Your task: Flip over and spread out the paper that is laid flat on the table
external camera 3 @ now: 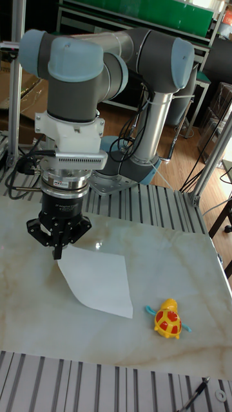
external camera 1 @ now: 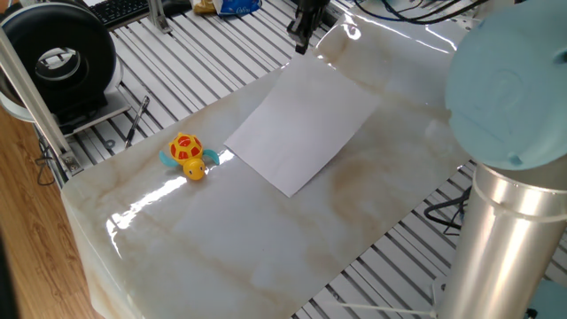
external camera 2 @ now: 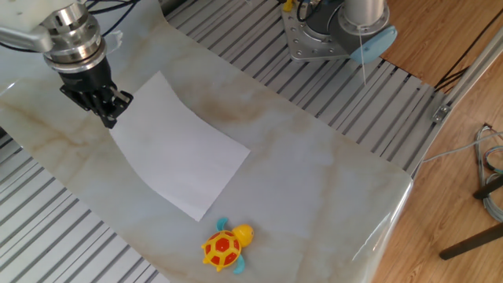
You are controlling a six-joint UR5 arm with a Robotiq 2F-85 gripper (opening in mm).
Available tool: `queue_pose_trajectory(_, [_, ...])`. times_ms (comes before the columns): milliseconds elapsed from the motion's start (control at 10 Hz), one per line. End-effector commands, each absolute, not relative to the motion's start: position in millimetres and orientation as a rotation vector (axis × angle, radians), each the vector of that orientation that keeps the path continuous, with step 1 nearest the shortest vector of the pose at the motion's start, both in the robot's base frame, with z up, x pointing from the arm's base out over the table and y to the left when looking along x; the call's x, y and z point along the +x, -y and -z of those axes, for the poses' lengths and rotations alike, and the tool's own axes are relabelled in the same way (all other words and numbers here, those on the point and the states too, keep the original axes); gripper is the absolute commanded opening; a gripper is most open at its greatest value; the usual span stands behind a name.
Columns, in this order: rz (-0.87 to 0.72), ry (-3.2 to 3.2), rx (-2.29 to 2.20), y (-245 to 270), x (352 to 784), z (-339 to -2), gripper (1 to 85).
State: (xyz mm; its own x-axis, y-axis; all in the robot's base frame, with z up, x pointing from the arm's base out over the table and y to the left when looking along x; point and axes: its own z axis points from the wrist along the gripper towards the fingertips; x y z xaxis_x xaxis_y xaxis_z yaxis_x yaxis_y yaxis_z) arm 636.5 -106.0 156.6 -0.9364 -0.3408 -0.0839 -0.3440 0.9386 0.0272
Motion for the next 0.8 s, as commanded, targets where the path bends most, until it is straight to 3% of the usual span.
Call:
queue_pose_trajectory(0, [-0.067, -3.030, -0.530, 105.2, 625.1, -171.8, 1.3])
queue_pose_trajectory(300, [-0.089, -3.054, -0.469, 72.7, 606.3, -202.4, 1.3])
queue_pose_trajectory(700, [-0.045, -3.028, -0.557, 75.8, 611.7, -200.8, 1.3])
